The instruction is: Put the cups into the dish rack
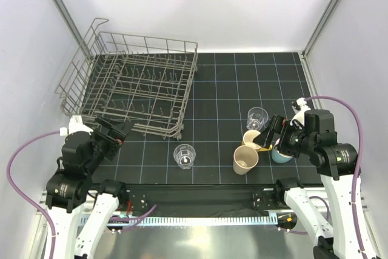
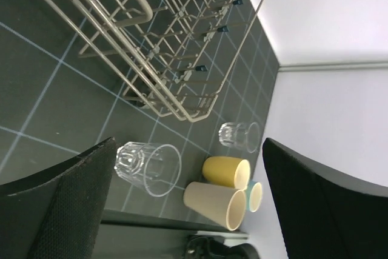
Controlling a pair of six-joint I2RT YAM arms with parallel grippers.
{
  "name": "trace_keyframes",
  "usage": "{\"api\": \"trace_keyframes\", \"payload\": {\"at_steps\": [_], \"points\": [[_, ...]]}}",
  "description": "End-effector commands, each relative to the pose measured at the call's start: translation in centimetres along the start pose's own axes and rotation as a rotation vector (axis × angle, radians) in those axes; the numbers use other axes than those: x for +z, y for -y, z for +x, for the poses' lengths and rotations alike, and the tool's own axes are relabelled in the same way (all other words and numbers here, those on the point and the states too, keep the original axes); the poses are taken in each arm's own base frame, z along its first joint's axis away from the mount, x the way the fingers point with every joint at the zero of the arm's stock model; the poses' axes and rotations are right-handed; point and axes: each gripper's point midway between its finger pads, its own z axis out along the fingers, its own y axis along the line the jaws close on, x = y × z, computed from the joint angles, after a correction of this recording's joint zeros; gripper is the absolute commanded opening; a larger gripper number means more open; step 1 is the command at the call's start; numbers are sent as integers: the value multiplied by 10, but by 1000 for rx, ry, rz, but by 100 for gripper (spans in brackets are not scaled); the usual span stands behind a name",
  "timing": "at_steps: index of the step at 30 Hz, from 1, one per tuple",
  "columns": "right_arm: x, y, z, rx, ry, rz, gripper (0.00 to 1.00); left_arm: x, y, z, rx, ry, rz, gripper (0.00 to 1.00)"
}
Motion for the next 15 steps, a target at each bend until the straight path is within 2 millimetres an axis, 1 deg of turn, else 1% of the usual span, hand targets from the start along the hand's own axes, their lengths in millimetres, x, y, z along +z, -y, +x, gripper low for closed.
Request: {"api": "trace_keyframes", "payload": {"at_steps": [1, 3, 4, 5, 9, 11, 13, 14, 15], "points": [[3, -3, 14, -35, -102, -36, 100, 3, -8, 7, 132, -85, -73, 93], [6, -7, 20, -68, -145, -83, 100, 4, -10, 10, 181, -125, -100, 87], [8, -10, 24, -66, -167, -107, 100, 9, -18, 12, 194, -150, -156, 83], [10, -10, 25, -65, -179, -114, 100, 8, -16, 9, 208, -150, -162, 82], [15, -10, 25, -45, -209, -112, 100, 18, -27, 14, 247, -217, -248, 79], [20, -4, 24, -23, -222, -74, 100, 23, -30, 19, 244, -245, -259, 78], [26, -10, 26, 0, -245, -108, 100, 28, -38, 27, 250, -275, -278, 76], [29, -15, 32, 23, -284, -153, 100, 32, -42, 29, 256, -285, -297, 75], [31, -18, 33, 38, -302, -169, 100, 35, -46, 36, 271, -313, -314, 75]]}}
